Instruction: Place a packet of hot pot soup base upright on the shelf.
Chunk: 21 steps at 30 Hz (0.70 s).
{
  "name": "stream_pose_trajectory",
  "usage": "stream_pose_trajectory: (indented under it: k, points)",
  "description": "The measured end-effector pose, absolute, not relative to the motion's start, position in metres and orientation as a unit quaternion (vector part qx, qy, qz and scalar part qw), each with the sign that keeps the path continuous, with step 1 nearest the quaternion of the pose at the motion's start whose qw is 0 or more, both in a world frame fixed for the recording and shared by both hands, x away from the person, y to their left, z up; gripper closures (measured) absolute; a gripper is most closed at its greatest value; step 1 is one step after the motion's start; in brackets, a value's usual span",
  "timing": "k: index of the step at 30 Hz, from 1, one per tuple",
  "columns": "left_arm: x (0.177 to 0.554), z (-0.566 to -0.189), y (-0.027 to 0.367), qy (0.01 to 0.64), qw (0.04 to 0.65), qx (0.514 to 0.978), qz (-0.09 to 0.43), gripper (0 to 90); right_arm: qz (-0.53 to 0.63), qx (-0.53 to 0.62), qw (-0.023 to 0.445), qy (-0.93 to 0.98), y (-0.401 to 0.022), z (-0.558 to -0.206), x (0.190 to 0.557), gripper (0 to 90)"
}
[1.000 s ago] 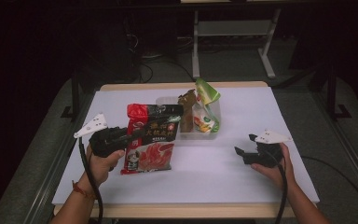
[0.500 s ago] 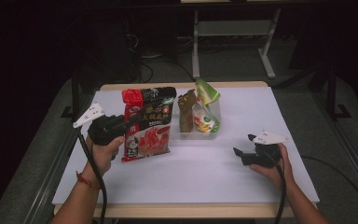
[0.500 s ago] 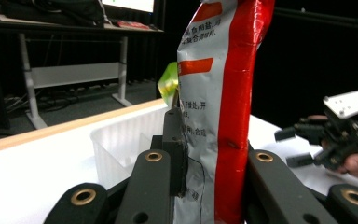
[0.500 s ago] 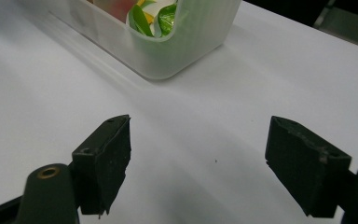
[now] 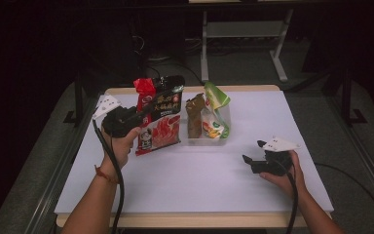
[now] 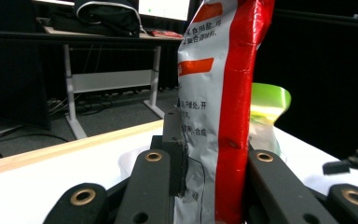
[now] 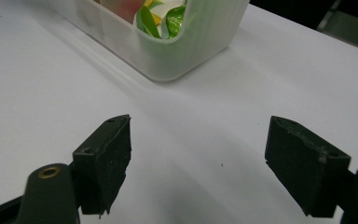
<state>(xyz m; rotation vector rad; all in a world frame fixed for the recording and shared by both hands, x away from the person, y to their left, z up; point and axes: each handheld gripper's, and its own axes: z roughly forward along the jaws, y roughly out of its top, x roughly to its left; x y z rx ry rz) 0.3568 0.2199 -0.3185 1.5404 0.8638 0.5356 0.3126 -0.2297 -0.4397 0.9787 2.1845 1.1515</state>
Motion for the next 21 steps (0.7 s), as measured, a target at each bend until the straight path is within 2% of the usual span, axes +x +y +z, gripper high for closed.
stream_pose_trajectory:
  k: [21]
  points:
    - [0.401,-0.32,0.186,0.42,0.577,0.641,0.283,76.4,0.42,0.358,0.234,0.8,-0.23,-0.442,0.309,22.2]
